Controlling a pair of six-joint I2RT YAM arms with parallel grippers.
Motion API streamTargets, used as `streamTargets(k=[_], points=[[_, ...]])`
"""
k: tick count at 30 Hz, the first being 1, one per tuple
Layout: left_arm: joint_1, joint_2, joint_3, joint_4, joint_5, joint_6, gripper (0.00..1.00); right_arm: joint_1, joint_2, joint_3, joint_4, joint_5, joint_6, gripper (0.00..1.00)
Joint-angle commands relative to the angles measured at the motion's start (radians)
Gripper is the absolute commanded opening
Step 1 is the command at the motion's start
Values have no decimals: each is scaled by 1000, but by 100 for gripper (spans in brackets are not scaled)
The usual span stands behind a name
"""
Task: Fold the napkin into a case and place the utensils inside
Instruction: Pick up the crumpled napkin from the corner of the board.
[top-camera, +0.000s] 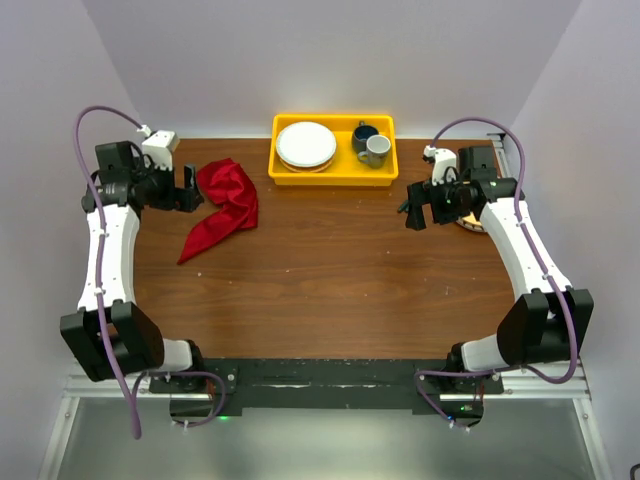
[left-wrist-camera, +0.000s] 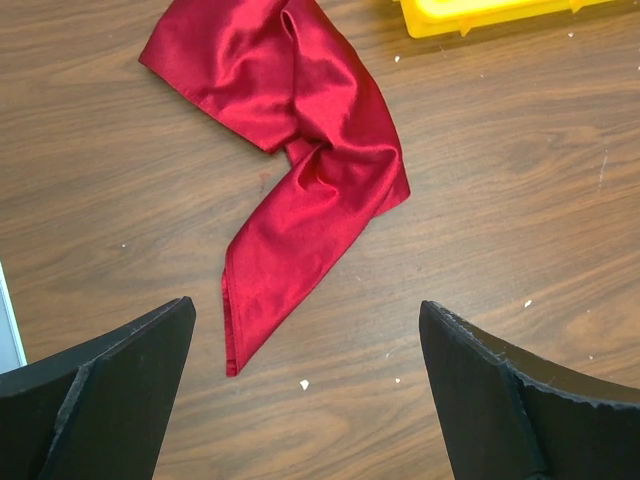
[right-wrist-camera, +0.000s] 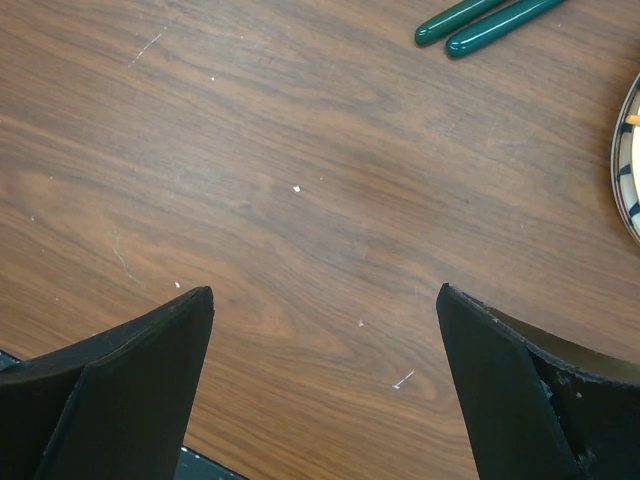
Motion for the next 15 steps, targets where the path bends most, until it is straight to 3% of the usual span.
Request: streamTargets(k=[1, 15], points=[[0, 67, 77, 20, -4, 42, 100, 5, -16, 13, 2, -29, -7, 98], [-2, 451, 201, -66, -54, 208, 100, 5, -10, -15, 23, -73, -4, 98]])
